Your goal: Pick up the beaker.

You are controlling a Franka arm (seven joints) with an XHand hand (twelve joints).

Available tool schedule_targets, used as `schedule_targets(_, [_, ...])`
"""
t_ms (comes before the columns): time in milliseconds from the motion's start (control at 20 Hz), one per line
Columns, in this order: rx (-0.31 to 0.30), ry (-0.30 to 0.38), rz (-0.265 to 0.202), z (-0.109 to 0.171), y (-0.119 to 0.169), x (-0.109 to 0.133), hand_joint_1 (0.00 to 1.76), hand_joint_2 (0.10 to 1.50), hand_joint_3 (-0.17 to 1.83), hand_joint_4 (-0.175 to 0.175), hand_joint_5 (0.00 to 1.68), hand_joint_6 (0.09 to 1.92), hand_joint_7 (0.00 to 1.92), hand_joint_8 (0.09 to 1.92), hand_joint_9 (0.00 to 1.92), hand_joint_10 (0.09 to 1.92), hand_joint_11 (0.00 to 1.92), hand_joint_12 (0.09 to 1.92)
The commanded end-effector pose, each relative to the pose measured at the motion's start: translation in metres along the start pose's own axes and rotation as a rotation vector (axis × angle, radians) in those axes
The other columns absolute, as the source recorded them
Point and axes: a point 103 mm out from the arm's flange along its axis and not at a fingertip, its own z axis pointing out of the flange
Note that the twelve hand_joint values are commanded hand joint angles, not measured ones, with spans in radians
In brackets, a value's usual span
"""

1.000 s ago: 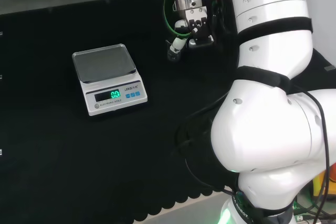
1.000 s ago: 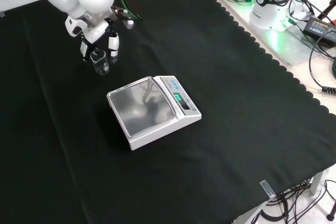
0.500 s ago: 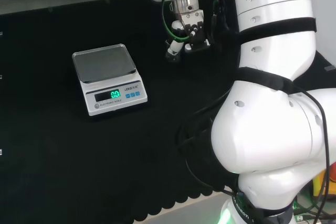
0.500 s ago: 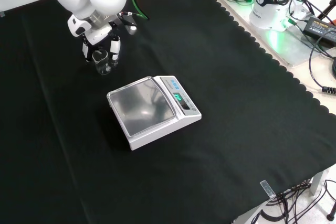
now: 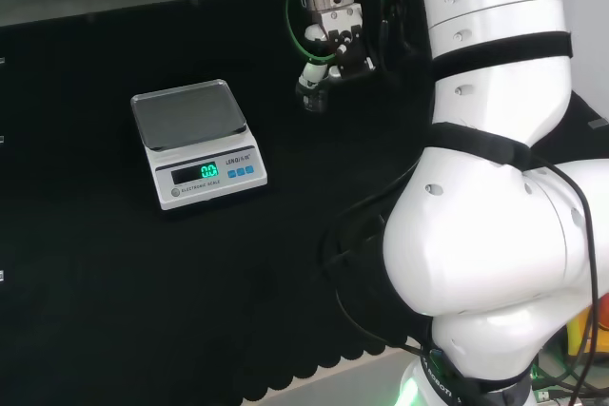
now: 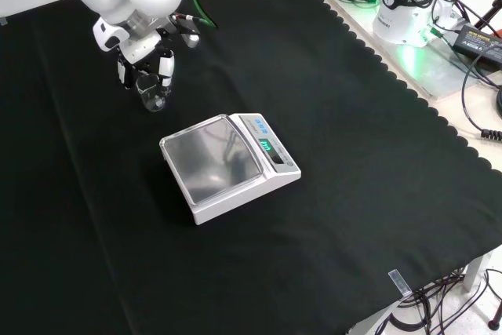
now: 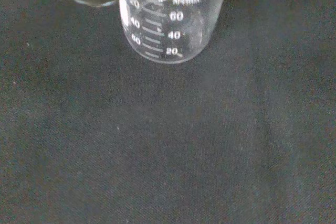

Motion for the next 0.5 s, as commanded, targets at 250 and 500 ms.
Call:
schedule_targets(250, [0.077, 0.005, -0.009, -0.011, 0.001, 0.013, 0.95, 0.81, 0.45, -0.175, 0.94, 0.54, 1.17, 0.6, 1.57, 0.17, 1.43, 0.7])
schedule_targets(500, [0.113, 0.04, -0.024, 0.003, 0.007, 0.017, 0.95, 0.8, 0.45, -0.175, 0.93, 0.54, 1.17, 0.59, 1.57, 0.16, 1.43, 0.68])
